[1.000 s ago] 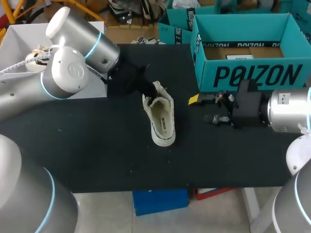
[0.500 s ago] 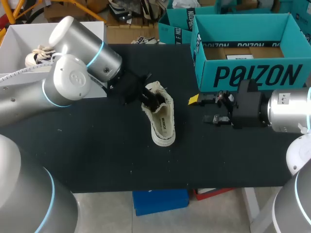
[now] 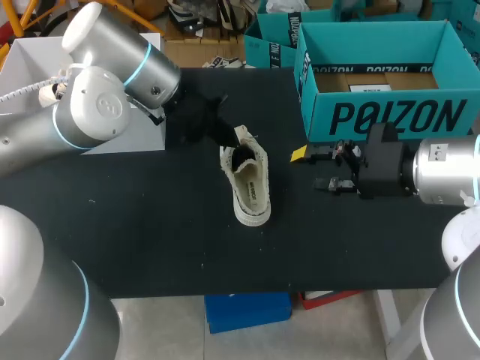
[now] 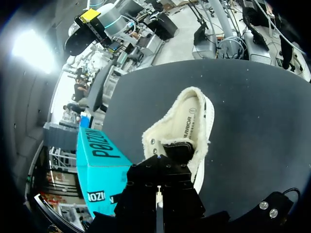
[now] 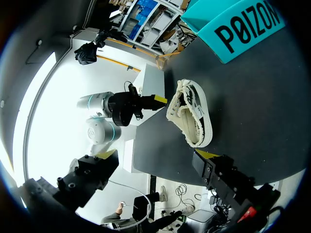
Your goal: Take the shoe out of the shoebox, open the shoe tongue, remove and reinsert the insole, then place the shoe into the shoebox
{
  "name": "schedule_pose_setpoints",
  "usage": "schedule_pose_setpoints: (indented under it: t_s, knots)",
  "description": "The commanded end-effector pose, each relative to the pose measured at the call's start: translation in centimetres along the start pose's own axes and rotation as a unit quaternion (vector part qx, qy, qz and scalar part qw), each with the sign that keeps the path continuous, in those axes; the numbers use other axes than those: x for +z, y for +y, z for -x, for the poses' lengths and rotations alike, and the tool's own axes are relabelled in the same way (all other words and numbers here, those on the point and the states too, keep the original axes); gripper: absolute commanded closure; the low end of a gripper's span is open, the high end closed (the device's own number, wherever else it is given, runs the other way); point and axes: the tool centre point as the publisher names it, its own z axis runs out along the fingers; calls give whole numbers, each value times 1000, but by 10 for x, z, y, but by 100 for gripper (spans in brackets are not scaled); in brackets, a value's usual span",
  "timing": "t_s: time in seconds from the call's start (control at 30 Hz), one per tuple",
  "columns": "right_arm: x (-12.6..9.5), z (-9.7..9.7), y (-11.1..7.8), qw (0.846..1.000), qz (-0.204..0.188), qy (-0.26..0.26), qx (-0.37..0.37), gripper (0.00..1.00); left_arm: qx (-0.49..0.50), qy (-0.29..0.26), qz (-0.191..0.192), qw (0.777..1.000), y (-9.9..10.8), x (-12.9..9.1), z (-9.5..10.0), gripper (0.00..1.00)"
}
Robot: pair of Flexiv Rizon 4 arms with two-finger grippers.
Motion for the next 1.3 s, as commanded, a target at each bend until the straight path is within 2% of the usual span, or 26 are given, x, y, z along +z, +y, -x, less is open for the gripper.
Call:
schedule_pose_setpoints:
  t_s: [0.03,0.2,0.27,0.37,0.53,0.57,0.6,0.63,0.67,0.7,0.73,0.87,1.0,1.3]
  knots:
    - [1,-1,0,1000,1,-1,0,0,3,8,5,1000,-4,-10,-1,100]
    - [1,-1,0,1000,1,-1,0,0,6,29,14,999,-6,-15,-7,100]
    - [1,-1,0,1000,1,-1,0,0,8,48,32,998,-6,-19,-9,100]
    - [1,-1,0,1000,1,-1,0,0,4,75,60,995,-5,-29,-12,100]
    - [1,-1,0,1000,1,-1,0,0,16,93,70,993,-10,-47,-11,99]
    - [1,-1,0,1000,1,-1,0,0,16,99,67,993,-12,-51,-11,85]
    - [1,-1,0,1000,1,-1,0,0,18,110,65,992,-14,-54,-12,60]
    - [1,-1,0,1000,1,-1,0,0,16,117,59,991,-16,-58,-13,51]
    - [1,-1,0,1000,1,-1,0,0,14,128,57,990,-17,-62,-15,47]
    - [1,-1,0,1000,1,-1,0,0,14,134,57,989,-18,-66,-16,21]
    - [1,-1,0,1000,1,-1,0,0,12,140,54,989,-19,-70,-17,9]
    - [1,-1,0,1000,1,-1,0,0,5,165,43,985,-22,-86,-22,0]
    - [1,-1,0,1000,1,-1,0,0,2,191,38,981,-30,-97,-28,0]
    - [1,-1,0,1000,1,-1,0,0,-21,210,64,975,-32,-113,-45,0]
